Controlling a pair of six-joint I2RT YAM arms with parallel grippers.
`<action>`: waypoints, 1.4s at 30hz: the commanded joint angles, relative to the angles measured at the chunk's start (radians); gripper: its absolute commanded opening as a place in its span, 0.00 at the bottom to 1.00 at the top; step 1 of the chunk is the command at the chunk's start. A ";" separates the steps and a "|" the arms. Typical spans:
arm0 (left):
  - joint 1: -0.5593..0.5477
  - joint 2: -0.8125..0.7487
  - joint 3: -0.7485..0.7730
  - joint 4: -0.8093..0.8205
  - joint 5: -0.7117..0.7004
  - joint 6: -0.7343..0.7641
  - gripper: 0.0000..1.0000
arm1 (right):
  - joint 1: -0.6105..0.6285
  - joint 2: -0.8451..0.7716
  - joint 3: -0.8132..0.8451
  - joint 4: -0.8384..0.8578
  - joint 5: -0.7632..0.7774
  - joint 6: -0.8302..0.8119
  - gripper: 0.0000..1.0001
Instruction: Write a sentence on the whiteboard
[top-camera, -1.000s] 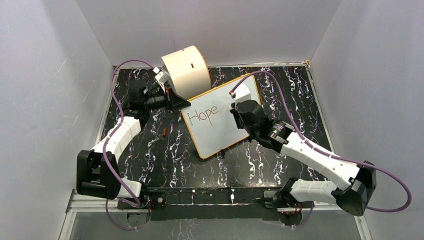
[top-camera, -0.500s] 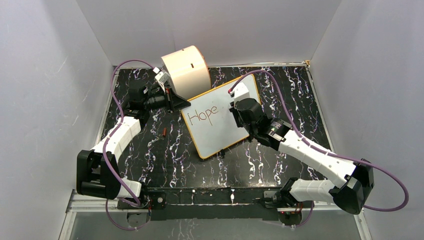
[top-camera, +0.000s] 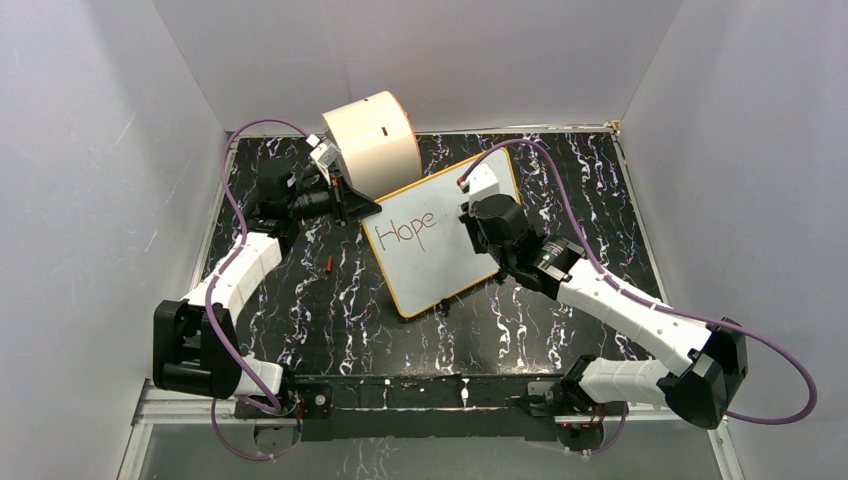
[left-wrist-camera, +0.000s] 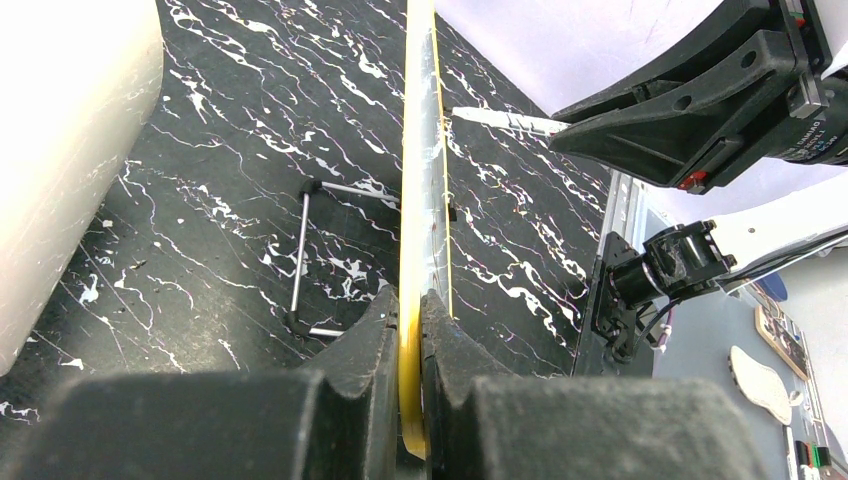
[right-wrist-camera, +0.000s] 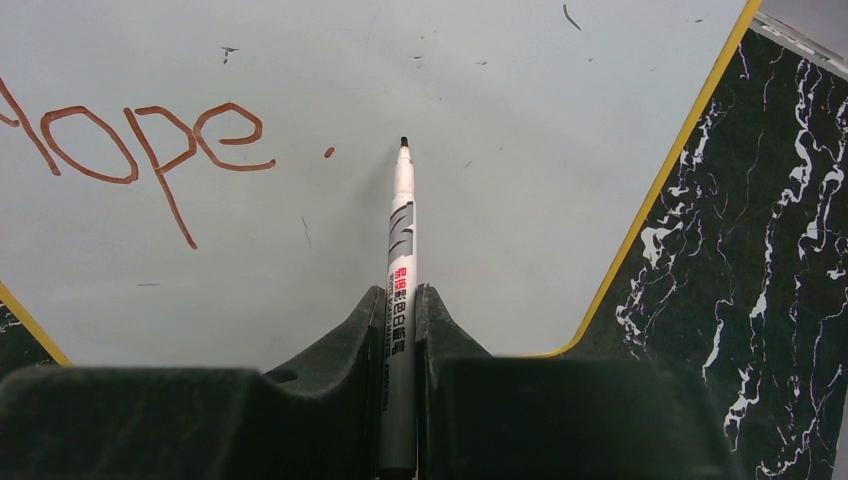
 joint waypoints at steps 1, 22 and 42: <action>-0.032 0.013 -0.003 -0.070 -0.007 0.066 0.00 | -0.006 0.008 0.028 0.067 -0.021 -0.020 0.00; -0.032 0.017 -0.001 -0.073 -0.006 0.070 0.00 | -0.008 -0.010 0.048 0.066 -0.020 -0.020 0.00; -0.032 0.018 0.000 -0.073 -0.007 0.069 0.00 | -0.013 0.001 0.054 0.062 -0.026 -0.028 0.00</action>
